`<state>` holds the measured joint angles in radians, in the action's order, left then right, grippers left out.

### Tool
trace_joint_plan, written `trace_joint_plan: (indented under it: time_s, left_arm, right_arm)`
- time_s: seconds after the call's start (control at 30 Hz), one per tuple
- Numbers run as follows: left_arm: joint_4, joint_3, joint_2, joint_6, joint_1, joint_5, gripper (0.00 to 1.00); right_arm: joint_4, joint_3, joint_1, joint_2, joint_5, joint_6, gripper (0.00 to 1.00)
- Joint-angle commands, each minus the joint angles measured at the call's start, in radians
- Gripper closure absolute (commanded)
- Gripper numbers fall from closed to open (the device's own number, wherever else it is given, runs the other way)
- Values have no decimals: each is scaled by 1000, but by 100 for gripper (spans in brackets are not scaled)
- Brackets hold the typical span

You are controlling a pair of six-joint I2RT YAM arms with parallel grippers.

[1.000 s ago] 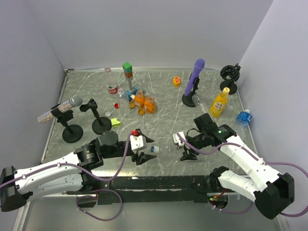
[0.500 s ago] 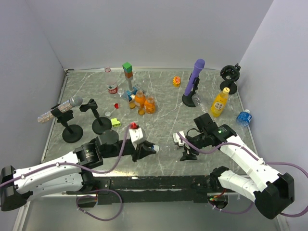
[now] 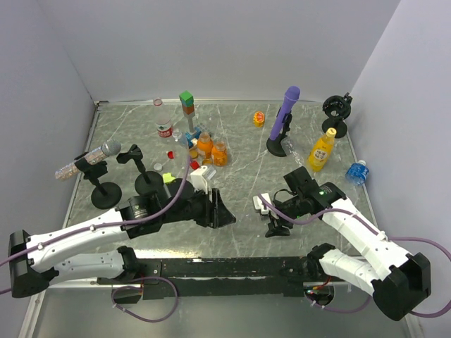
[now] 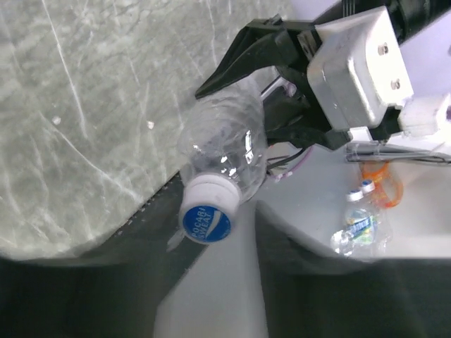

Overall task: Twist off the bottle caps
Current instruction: Unscrew the bottle cap from the plastic bottle.

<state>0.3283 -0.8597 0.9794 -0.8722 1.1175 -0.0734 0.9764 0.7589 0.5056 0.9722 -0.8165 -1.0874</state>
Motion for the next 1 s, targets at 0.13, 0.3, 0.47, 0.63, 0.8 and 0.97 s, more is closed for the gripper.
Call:
trace_joint_plan:
  time_s: [0.13, 0.3, 0.47, 0.63, 0.8, 0.97]
  left_arm:
    - [41, -42, -119, 51, 10, 70, 9]
    - [-26, 45, -299, 339, 10, 41, 1]
    - [-216, 230, -471, 729, 10, -121, 1]
    - [-346, 274, -447, 955, 10, -149, 1]
    - [-394, 225, -296, 998, 8, -192, 5]
    - [-448, 220, -203, 996, 10, -272, 12]
  right_arm:
    - [-68, -20, -15, -38, -73, -32, 85]
    - [-71, -21, -19, -38, -88, -35, 85]
    - [-73, -29, -30, -40, -105, -45, 85]
    - [-84, -46, -35, -49, -122, -49, 85]
    - [-82, -44, -38, -43, -131, -54, 85]
    - [-84, -49, -38, -47, -135, -55, 85]
